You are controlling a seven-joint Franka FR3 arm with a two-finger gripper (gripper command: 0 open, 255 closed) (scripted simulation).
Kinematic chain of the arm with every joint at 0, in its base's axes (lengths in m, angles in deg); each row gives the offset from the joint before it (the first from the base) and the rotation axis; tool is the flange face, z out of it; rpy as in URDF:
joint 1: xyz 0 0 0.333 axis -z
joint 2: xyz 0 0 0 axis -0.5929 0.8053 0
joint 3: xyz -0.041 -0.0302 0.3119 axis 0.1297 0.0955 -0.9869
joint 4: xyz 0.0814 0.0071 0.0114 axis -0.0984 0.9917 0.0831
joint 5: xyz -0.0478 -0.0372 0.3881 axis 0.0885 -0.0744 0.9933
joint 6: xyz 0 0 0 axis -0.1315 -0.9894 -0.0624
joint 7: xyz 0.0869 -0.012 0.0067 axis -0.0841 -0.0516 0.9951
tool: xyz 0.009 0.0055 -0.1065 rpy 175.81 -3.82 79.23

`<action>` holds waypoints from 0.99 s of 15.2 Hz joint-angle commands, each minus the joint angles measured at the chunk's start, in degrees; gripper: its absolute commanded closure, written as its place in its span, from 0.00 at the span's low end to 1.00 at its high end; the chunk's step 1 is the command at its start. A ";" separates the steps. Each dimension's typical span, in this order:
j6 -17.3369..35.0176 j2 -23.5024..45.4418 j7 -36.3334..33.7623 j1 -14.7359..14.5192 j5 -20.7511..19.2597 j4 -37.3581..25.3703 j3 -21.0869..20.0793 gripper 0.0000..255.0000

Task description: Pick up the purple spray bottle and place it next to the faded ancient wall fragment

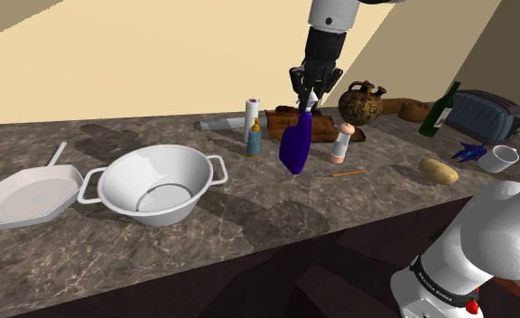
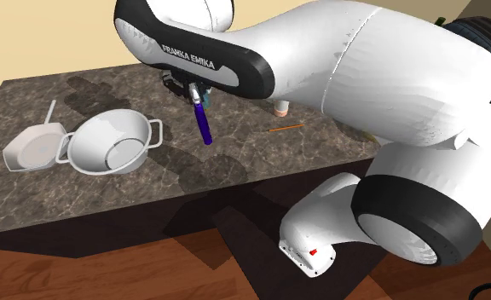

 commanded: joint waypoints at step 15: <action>-12.48 3.61 -0.57 0.34 -0.75 -16.03 -0.01 1.00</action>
